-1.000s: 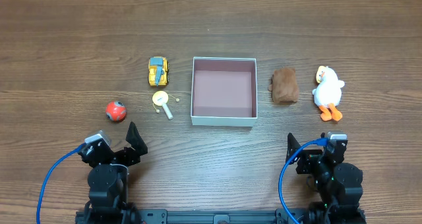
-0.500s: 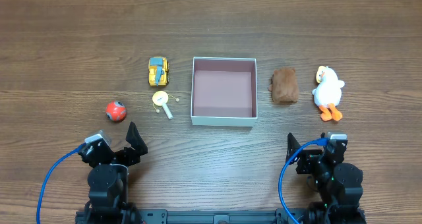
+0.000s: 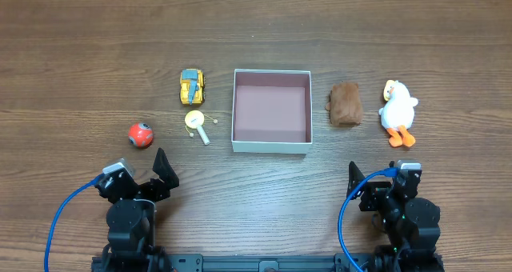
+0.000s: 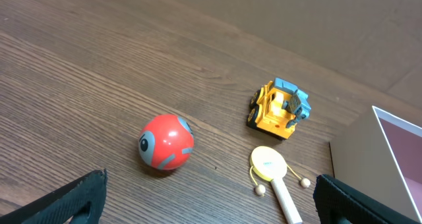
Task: Pack container
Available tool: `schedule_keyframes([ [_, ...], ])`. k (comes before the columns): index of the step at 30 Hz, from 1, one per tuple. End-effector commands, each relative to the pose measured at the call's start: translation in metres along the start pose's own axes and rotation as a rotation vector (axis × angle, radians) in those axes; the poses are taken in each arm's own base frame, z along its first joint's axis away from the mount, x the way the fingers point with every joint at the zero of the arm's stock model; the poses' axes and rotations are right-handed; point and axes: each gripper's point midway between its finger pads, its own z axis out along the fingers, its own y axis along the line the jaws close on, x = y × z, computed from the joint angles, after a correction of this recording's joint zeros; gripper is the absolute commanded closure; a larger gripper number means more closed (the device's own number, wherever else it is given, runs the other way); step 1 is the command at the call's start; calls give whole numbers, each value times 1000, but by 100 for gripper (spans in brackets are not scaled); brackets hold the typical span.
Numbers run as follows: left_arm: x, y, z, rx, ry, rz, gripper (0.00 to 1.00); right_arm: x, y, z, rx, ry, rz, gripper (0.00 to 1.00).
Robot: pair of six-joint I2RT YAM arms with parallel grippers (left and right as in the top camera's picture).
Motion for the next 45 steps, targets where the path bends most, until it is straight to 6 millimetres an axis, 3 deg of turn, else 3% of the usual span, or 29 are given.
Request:
schedule_keyframes([
  [1, 0, 2, 0, -7, -7, -13, 0, 4, -3, 2, 8, 3, 0, 0],
  [27, 0, 2, 0, -8, -8, -12, 0, 4, -3, 2, 8, 3, 0, 0],
  [31, -7, 17, 0, -96, -48, -13, 0, 4, -4, 2, 14, 1, -1, 0],
  [37, -7, 17, 0, -95, -48, -14, 0, 2, -6, 2, 31, -8, -1, 0],
  [45, 1, -22, -1, 128, 15, -8, 0, -6, 7, 2, -47, -33, 78, 0],
])
